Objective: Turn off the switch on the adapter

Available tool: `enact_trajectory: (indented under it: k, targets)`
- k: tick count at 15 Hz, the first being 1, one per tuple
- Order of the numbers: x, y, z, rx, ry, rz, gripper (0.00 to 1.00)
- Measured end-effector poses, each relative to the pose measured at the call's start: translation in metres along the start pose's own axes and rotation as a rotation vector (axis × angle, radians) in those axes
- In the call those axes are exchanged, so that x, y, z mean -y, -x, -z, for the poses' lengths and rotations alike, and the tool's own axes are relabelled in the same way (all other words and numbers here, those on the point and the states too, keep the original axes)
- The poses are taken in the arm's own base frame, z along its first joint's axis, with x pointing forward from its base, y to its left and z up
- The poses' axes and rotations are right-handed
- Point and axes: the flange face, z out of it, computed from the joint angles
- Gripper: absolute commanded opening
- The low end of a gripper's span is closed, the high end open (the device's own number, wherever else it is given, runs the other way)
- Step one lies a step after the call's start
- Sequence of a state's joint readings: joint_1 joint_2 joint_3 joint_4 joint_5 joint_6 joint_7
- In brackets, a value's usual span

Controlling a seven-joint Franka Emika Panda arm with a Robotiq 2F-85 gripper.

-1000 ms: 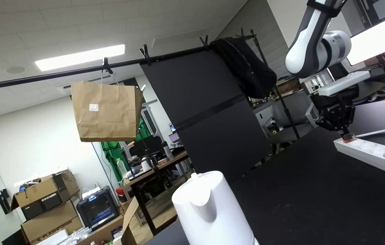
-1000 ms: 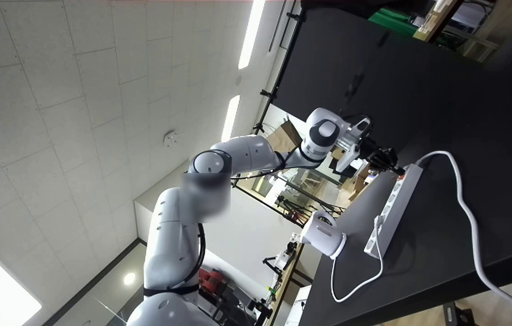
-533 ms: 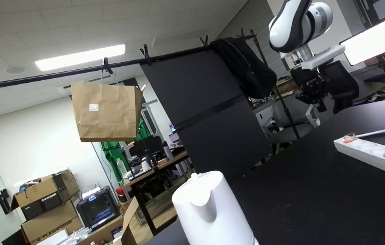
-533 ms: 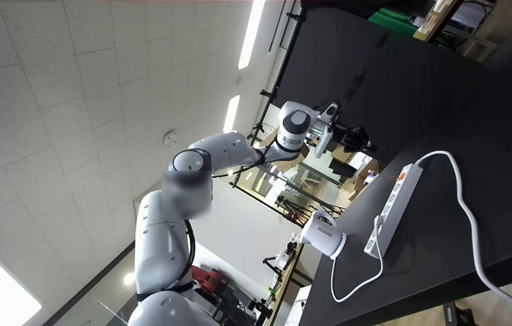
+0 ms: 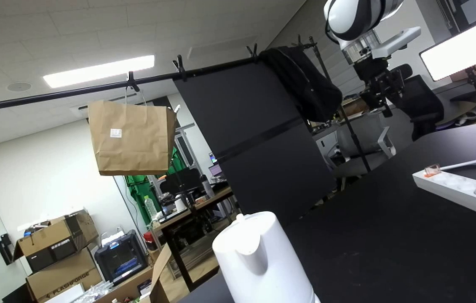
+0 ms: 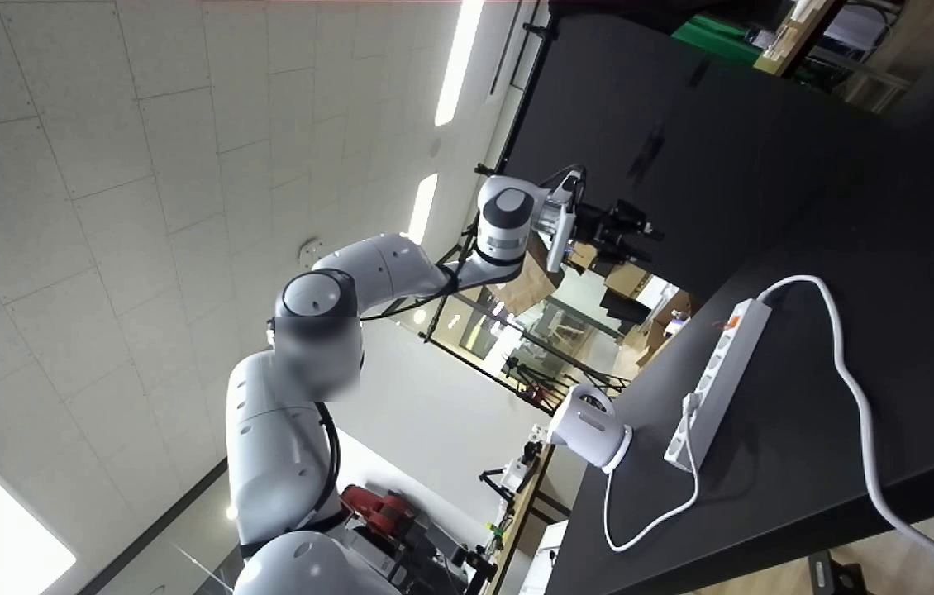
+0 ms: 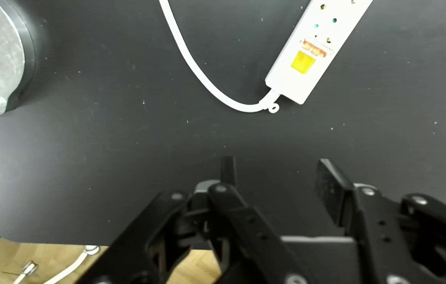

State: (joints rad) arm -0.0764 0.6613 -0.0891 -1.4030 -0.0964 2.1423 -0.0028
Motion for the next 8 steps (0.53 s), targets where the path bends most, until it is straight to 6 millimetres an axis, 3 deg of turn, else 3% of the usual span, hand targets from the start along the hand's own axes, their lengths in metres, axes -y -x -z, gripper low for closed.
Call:
enact_trajectory:
  k: [2, 8]
  targets:
    - [-0.0010, 0.0032, -0.0011, 0.027, 0.015, 0.031, 0.98]
    - [-0.0022, 0.0112, -0.0068, 0.098, 0.020, 0.096, 1.00]
